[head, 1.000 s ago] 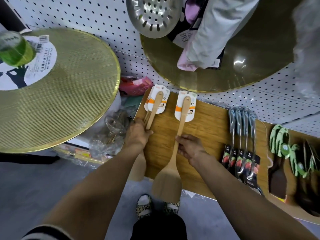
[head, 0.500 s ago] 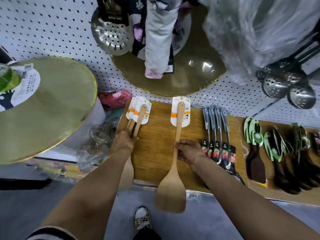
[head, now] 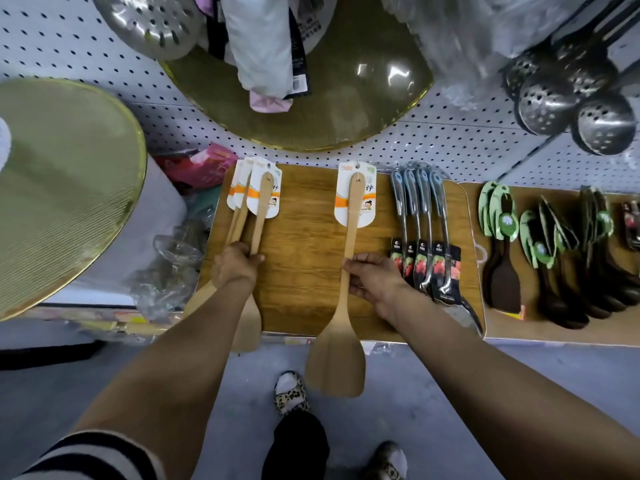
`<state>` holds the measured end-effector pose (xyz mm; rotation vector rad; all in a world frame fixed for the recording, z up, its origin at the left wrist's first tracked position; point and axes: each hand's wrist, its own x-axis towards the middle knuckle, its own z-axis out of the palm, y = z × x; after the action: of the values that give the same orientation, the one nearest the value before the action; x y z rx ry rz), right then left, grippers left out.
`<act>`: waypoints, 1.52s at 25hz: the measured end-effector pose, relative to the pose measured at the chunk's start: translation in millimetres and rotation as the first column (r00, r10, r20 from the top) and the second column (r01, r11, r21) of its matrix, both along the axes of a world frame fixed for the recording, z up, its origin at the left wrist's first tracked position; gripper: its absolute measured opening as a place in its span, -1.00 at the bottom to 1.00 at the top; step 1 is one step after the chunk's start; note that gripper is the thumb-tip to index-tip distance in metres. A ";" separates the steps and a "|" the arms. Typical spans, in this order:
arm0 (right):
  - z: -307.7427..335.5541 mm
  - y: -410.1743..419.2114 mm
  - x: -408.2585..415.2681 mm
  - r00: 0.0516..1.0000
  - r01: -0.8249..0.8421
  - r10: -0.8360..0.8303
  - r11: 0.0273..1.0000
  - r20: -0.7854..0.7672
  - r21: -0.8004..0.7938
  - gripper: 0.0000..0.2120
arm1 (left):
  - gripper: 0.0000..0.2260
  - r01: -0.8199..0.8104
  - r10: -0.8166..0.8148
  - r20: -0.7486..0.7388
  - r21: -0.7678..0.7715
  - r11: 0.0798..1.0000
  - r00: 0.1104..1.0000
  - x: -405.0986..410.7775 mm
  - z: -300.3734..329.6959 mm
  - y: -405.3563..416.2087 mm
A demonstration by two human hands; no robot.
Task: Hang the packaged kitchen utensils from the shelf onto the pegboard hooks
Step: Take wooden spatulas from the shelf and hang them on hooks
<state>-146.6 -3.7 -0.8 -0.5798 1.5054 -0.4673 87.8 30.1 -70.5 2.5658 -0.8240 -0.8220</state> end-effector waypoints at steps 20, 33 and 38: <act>157.3 135.0 -537.3 0.920 0.358 -0.391 0.848 -0.006 -0.390 -0.91 | -0.75 0.360 -0.539 -0.535 -0.407 0.839 0.650 -559.6 167.9 63.5; 243.2 88.9 -916.9 0.695 0.582 -0.695 0.394 0.183 -0.711 -0.85 | -0.77 0.517 -0.824 -0.476 -0.644 0.564 0.307 -959.3 250.8 -40.6; 275.6 36.6 -1057.5 0.675 0.583 -0.715 0.367 0.181 -0.724 -0.87 | -0.75 0.468 -0.823 -0.491 -0.679 0.566 0.284 -1103.0 276.3 -91.0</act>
<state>-1204.2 32.9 274.8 -0.6148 1.6442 -1.7971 -1015.2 -60.9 205.9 1.1024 -1.5510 -1.6228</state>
